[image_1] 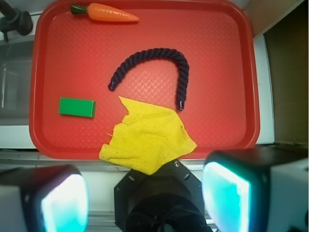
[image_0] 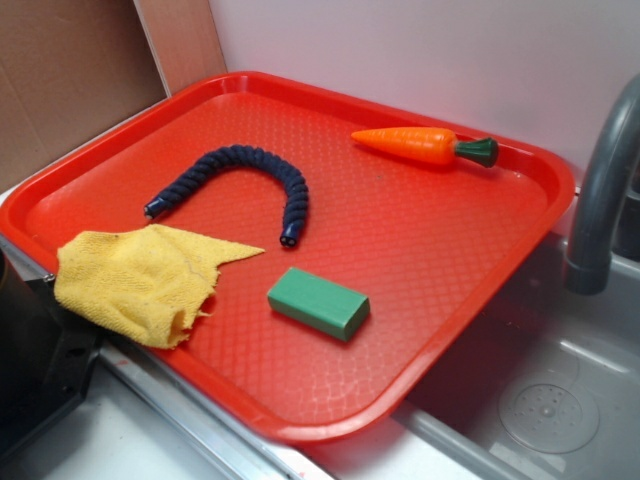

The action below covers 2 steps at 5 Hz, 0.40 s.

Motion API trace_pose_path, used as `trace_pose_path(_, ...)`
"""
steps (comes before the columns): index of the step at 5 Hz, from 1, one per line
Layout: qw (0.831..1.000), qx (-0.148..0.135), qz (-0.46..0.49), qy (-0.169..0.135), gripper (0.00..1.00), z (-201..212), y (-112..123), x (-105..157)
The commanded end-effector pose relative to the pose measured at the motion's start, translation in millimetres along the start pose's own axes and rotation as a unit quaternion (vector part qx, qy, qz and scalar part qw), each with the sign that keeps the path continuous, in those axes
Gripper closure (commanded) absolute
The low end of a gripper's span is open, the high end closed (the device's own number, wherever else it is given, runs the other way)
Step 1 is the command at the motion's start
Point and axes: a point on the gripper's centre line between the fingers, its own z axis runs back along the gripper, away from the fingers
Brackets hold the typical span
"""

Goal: Grab the green block.

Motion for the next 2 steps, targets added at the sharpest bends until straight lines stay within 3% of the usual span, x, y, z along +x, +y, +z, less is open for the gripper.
trace_pose_path(1, 1.0, 0.0, 0.0, 0.0, 0.0, 0, 0, 0)
trace_pose_path(2, 0.992, 0.008, -0.123, -0.01, 0.0, -6, -13, 5)
